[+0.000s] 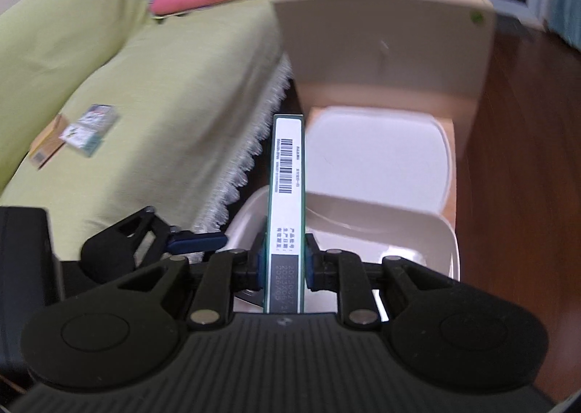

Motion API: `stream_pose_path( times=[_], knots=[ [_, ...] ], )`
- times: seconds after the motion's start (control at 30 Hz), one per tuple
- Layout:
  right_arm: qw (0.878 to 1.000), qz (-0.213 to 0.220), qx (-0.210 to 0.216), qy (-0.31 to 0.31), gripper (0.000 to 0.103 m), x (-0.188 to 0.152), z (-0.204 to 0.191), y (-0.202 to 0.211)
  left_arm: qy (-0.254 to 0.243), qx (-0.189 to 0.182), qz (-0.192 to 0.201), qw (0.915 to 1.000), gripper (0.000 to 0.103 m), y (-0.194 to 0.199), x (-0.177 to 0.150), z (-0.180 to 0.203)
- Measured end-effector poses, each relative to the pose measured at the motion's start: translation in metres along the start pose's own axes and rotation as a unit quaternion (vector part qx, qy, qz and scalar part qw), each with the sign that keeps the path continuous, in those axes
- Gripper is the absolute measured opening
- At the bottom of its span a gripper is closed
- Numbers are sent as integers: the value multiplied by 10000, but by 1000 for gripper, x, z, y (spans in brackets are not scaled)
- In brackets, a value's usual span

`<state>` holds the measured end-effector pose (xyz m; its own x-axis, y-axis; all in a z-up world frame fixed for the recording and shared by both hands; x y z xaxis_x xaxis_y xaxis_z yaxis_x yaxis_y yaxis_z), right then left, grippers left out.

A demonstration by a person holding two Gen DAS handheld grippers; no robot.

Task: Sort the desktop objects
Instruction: 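Lift and carry the ibuprofen box with the right tool to the basin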

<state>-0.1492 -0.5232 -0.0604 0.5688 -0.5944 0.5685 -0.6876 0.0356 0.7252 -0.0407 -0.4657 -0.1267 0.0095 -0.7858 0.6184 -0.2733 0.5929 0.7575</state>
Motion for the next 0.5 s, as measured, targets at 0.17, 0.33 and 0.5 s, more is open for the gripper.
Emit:
stream_pose_path(
  times=[0.17, 0.33, 0.5],
  knots=[
    [9991, -56, -111, -414, 17, -18, 36, -30, -119, 120, -248, 9995, 102, -24, -8, -5],
    [9963, -182, -336, -770, 17, -39, 61, -64, -228, 175, -317, 9991, 102, -36, -13, -15],
    [9937, -275, -513, -961, 17, -55, 73, -94, -582, 320, -300, 9973, 102, -45, -20, -19]
  ],
)
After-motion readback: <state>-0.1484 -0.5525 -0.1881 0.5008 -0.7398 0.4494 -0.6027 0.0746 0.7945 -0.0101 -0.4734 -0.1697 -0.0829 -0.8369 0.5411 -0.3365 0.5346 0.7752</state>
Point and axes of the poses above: each gripper's, at about its wrist camera, not at the fingertips, and y roughly against the way its jaws point, z to its right, x to its top, the point moved 5 cm from there along -y, roughly the way its jaws point, and after that the axes turned 9 degrees about x, right-handed, at the moved point
